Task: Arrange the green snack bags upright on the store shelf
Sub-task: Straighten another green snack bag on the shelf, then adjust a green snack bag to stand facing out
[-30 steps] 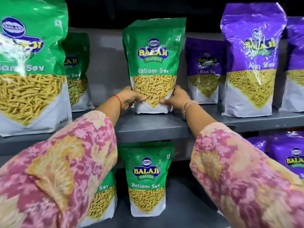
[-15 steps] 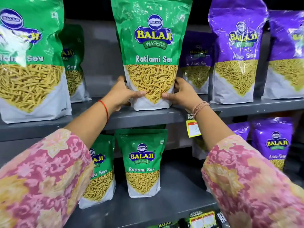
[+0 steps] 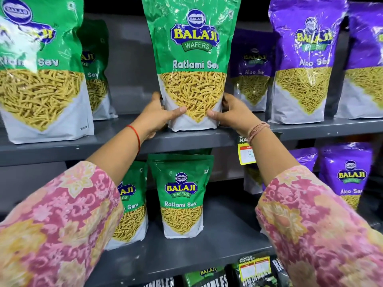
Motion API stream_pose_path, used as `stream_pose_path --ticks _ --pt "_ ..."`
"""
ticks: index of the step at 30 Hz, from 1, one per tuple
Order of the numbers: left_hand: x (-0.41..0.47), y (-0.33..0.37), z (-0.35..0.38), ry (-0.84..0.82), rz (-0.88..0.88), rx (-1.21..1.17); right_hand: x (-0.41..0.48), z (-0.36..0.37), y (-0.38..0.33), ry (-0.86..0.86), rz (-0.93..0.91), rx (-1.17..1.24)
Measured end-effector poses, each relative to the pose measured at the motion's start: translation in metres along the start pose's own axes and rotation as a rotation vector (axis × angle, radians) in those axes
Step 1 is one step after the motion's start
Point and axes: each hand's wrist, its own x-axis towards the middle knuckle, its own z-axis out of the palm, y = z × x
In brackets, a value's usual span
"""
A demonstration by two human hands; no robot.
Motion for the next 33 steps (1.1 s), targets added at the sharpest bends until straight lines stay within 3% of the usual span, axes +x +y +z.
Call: stream_pose_path --ticks 3,5,7,8,10,14,16,19,24,27,33 --pt "-0.019 0.004 0.001 0.106 0.104 0.173 -0.008 0.007 -0.004 0.072 -0.009 -0.065" --pt "-0.048 0.002 -0.005 0.363 0.301 0.164 -0.03 0.031 -0.009 0.364 -0.191 -0.183" --pt "-0.086 -0.019 -0.015 0.604 0.491 0.08 -0.066 0.074 -0.006 0.639 -0.447 -0.109" --pt "-0.107 -0.039 -0.017 0.686 0.512 0.074 -0.085 0.099 0.003 0.687 -0.522 -0.061" --pt "-0.148 -0.097 -0.019 0.75 0.358 0.09 -0.124 0.157 0.027 0.51 -0.494 -0.012" --pt "-0.198 -0.225 -0.031 0.717 -0.288 0.136 -0.156 0.255 0.09 -0.277 0.161 -0.058" --pt "-0.202 -0.263 -0.05 0.638 -0.515 0.154 -0.153 0.283 0.12 -0.474 0.376 -0.062" --pt "-0.194 -0.301 -0.077 0.43 -0.644 0.092 -0.138 0.311 0.144 -0.399 0.452 0.036" --pt "-0.174 -0.324 -0.094 0.206 -0.561 -0.024 -0.108 0.341 0.176 -0.297 0.529 0.237" --pt "-0.168 -0.325 -0.099 0.137 -0.567 -0.026 -0.1 0.35 0.184 -0.285 0.565 0.325" --pt "-0.187 -0.315 -0.124 0.116 -0.592 -0.081 -0.122 0.357 0.164 -0.232 0.471 0.268"
